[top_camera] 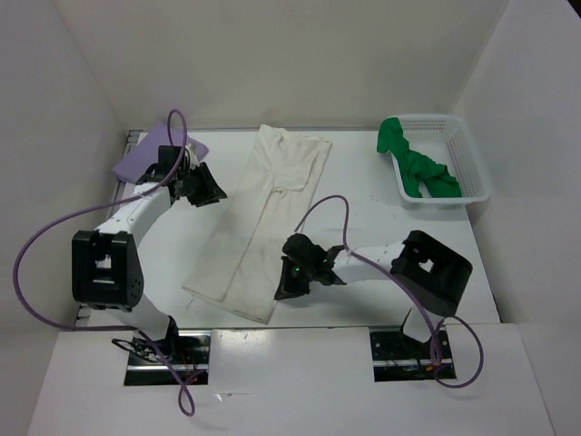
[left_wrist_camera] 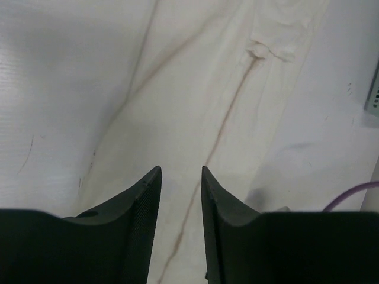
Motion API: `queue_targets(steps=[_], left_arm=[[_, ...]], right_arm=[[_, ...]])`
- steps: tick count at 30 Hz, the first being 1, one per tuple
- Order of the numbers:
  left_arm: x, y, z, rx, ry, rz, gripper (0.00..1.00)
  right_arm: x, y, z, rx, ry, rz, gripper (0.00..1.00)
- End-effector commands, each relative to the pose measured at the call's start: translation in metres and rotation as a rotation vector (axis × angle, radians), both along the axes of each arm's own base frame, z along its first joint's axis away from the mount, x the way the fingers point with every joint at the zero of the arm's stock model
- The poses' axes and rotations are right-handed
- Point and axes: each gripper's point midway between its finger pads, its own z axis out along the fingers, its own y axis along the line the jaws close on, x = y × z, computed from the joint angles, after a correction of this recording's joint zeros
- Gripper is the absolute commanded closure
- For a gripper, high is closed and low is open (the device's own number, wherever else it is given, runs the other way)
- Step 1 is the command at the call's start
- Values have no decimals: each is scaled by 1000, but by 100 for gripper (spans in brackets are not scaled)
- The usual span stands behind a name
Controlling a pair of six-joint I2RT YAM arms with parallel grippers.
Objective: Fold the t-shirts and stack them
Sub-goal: Rotate the tshirt 90 degrees
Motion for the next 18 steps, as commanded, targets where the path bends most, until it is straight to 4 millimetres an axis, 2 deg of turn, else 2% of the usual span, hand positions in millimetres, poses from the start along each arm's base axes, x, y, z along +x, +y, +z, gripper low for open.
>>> queue_targets(steps=[1, 2, 6, 7, 8, 9, 10, 11, 12, 13, 14, 16, 17, 18], left_arm=[[32, -9, 7, 3, -65, -18, 59], [38, -14, 6, 12, -73, -24, 57], [68, -17, -8, 29, -75, -2, 50], [74, -16, -21, 32, -52, 12, 49], [85, -17, -17, 29, -74, 13, 49], [90, -16, -31, 31, -43, 27, 49], [97, -17, -34, 30, -49, 27, 49], [109, -16, -30, 35, -69, 34, 48], [115, -17, -46, 32, -37, 40, 48], [120, -24, -48, 19, -41, 31, 48], [125, -25, -51, 19, -39, 31, 48], [141, -32, -60, 12, -47, 26, 48], [146, -33, -76, 9, -21, 32, 48], [151, -34, -79, 8, -22, 32, 48]], right_arm=[[-21, -49, -6, -87, 46, 67, 100], [-20, -59, -9, -104, 54, 55, 100], [-25, -77, -1, -122, 70, 51, 100], [-24, -84, -3, -136, 73, 33, 100], [-23, -89, 0, -126, 66, 21, 100], [-20, -92, 4, -120, 76, 5, 100], [-24, -100, 1, -136, 92, -4, 100], [-24, -105, 5, -132, 82, -5, 100], [-21, -108, 8, -127, 80, -24, 100], [-28, -120, 3, -151, 104, -34, 100], [-23, -122, 9, -136, 72, -51, 100], [-26, -131, 8, -133, 91, -94, 92], [-22, -130, 17, -101, 80, -112, 88], [-24, -131, 16, -98, 91, -128, 83]])
